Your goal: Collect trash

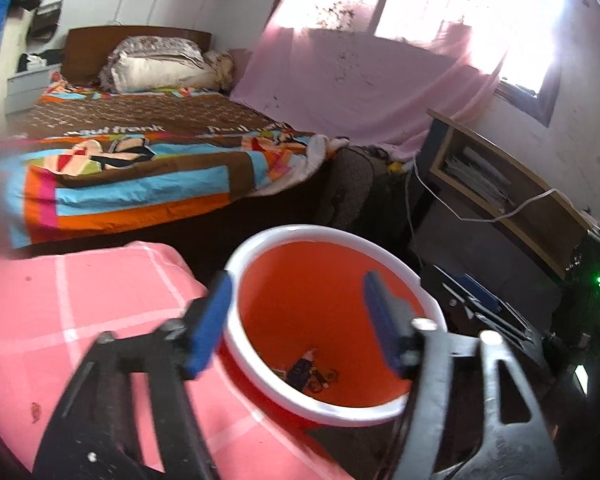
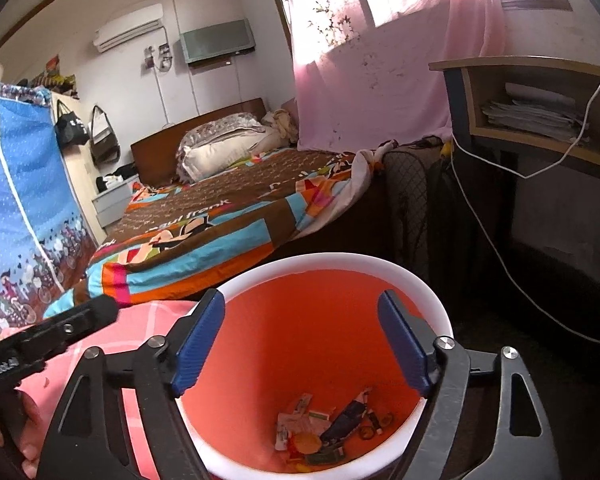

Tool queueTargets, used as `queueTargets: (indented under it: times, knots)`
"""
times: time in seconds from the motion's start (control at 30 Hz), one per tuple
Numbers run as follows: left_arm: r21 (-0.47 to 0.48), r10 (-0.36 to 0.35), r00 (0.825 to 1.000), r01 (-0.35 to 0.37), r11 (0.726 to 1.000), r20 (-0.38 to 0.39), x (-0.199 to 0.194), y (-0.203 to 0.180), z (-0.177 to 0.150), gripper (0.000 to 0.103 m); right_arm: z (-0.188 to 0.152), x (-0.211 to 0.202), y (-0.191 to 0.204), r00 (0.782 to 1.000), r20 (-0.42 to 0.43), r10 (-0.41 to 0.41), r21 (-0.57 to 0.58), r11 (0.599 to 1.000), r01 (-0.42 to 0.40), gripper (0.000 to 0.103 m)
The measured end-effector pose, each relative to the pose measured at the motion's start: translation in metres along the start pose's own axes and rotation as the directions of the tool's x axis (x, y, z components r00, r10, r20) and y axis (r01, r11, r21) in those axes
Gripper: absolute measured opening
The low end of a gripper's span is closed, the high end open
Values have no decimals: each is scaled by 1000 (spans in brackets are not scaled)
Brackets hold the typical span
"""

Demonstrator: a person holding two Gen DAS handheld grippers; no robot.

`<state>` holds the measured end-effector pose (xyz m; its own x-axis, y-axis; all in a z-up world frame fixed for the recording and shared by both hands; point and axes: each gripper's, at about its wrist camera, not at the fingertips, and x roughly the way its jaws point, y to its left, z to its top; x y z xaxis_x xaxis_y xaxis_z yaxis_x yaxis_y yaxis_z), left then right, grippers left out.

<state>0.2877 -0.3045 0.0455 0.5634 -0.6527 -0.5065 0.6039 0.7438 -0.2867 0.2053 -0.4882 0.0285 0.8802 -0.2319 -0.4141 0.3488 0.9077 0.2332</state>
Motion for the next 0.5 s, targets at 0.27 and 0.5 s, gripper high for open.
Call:
queueTargets:
  times: [0.27,0.5]
  knots:
    - [18,145,983,-148,989,110,-21,7,-2,103,3,-9,3,998,57,21,24,999,-23,103]
    - [4,204,969,-207,978,137,-37,21,-4,103,1,-13,19,997,75,34,-12,999,-34,103]
